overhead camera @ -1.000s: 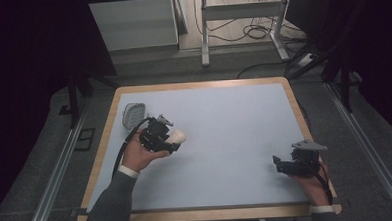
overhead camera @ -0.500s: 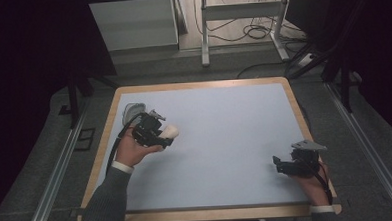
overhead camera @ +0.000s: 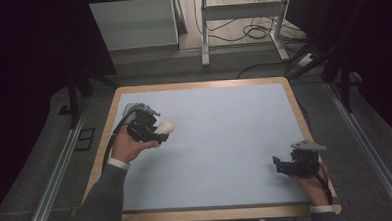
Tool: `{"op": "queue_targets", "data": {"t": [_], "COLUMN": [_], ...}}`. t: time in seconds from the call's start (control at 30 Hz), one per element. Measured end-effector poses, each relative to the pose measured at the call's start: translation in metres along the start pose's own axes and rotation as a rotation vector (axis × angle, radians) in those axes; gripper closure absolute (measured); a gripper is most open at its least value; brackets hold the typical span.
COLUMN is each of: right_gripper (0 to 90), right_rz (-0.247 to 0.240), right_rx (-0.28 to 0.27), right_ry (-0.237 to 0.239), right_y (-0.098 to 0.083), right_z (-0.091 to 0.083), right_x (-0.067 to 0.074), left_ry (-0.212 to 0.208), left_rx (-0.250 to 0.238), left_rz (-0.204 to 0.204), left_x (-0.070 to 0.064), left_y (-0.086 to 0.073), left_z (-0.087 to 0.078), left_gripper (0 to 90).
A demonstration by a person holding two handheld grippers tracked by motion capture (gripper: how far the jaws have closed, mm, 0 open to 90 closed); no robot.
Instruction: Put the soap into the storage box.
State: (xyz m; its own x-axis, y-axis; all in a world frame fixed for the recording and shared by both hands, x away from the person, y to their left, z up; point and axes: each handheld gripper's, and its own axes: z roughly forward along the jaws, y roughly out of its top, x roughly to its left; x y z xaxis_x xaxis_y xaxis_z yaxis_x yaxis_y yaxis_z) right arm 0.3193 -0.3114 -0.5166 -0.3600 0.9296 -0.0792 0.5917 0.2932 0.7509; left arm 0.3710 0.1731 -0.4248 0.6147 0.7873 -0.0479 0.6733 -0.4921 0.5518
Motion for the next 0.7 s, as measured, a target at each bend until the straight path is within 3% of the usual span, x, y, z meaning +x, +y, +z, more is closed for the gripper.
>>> {"op": "queue_targets", "data": {"t": [0.7], "right_gripper": [6.5], "right_rz": [-0.005], "right_rx": [0.006], "right_ry": [-0.007], "right_y": [0.0], "right_z": [0.001], "right_x": [0.0], "left_ry": [0.029], "left_rx": [-0.003], "left_rz": [-0.046], "left_x": [0.023], "left_y": [0.006], "left_z": [-0.006], "left_gripper": [49.5]}}
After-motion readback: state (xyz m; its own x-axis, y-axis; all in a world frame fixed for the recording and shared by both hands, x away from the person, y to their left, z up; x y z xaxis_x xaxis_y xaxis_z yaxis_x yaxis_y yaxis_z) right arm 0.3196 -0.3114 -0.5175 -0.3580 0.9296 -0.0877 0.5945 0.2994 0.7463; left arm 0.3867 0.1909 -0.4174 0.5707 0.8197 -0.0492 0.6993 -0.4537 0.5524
